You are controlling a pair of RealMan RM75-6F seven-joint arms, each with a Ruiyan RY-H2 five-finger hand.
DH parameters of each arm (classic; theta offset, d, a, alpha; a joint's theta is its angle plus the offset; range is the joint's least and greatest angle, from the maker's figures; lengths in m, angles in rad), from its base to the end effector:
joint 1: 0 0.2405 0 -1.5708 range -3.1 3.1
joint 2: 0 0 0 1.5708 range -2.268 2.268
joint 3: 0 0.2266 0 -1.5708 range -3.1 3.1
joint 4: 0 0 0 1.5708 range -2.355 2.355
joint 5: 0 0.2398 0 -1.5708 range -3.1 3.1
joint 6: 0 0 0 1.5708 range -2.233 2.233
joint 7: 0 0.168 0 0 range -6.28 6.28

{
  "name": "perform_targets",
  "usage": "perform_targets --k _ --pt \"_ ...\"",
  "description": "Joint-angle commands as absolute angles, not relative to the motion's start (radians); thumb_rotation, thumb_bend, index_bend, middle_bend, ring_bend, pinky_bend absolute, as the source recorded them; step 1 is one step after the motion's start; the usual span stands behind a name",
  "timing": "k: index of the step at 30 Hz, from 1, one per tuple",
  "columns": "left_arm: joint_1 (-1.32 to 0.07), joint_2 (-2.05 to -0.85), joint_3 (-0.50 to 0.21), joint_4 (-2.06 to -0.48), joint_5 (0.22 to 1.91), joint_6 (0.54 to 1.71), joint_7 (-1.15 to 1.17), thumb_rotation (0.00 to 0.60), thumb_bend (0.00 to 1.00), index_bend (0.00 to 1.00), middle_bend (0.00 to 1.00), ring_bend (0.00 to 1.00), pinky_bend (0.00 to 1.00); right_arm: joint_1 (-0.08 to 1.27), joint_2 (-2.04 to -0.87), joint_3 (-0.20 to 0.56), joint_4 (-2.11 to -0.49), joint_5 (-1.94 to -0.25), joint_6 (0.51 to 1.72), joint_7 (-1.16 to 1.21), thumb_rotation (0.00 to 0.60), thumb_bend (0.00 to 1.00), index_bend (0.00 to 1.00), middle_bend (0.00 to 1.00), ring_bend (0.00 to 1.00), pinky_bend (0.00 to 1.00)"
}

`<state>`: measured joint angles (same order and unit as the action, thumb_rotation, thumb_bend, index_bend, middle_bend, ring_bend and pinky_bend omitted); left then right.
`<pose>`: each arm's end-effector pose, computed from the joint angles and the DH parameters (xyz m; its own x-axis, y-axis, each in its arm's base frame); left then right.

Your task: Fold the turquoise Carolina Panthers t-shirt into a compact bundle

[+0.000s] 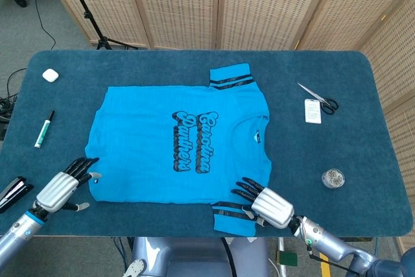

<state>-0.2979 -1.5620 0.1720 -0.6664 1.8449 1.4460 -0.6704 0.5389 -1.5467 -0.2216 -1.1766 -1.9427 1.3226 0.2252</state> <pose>-0.3512 0.2380 0.0229 0.3762 0.3211 0.8691 0.8684 -0.4494 -0.2099 -0.2024 -0.2212 -0.0614 0.4886 -0.2889 0.8233 -0.6354 -0.7645 0.1088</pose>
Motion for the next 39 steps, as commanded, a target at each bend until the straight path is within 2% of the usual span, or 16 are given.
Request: perform_targets --k 1,9,17,23,29,32,36,39 --pt "-0.306 -1.577 0.177 -0.653 1.846 1.439 -0.662 0.6 0.14 0.3 0.0 0.0 0.0 0.54 -1.546 -0.221 -1.177 -1.942 1.323 0.226 0.6 0.41 0.67 0.15 0.0 0.0" --pt "-0.311 -1.618 0.189 -0.609 1.842 1.442 -0.668 0.6 0.24 0.32 0.0 0.0 0.0 0.541 -1.545 -0.222 -1.18 -1.936 1.316 0.225 0.6 0.42 0.67 0.15 0.0 0.0" --pt "-0.313 -1.635 0.201 -0.59 1.831 1.43 -0.689 0.6 0.25 0.34 0.0 0.0 0.0 0.541 -1.543 -0.222 -1.184 -1.935 1.319 0.227 0.6 0.41 0.67 0.15 0.0 0.0" --pt "-0.317 -1.643 0.211 -0.594 1.829 1.424 -0.7 0.6 0.39 0.39 0.0 0.0 0.0 0.542 -1.542 -0.222 -1.184 -1.934 1.321 0.228 0.6 0.42 0.67 0.15 0.0 0.0" --pt "-0.319 -1.643 0.22 -0.602 1.824 1.418 -0.708 0.6 0.43 0.44 0.0 0.0 0.0 0.544 -1.539 -0.223 -1.189 -1.932 1.319 0.241 0.6 0.44 0.67 0.16 0.0 0.0" --pt "-0.318 -1.644 0.22 -0.604 1.82 1.42 -0.707 0.6 0.43 0.49 0.0 0.0 0.0 0.544 -1.538 -0.223 -1.189 -1.932 1.322 0.243 0.6 0.44 0.67 0.16 0.0 0.0" --pt "-0.318 -1.647 0.217 -0.611 1.808 1.416 -0.717 0.6 0.44 0.63 0.0 0.0 0.0 0.544 -1.536 -0.221 -1.19 -1.931 1.327 0.248 0.6 0.44 0.67 0.16 0.0 0.0" --pt "-0.317 -1.648 0.214 -0.616 1.8 1.416 -0.721 0.6 0.47 0.69 0.0 0.0 0.0 0.544 -1.535 -0.221 -1.19 -1.932 1.331 0.25 0.6 0.44 0.67 0.16 0.0 0.0"
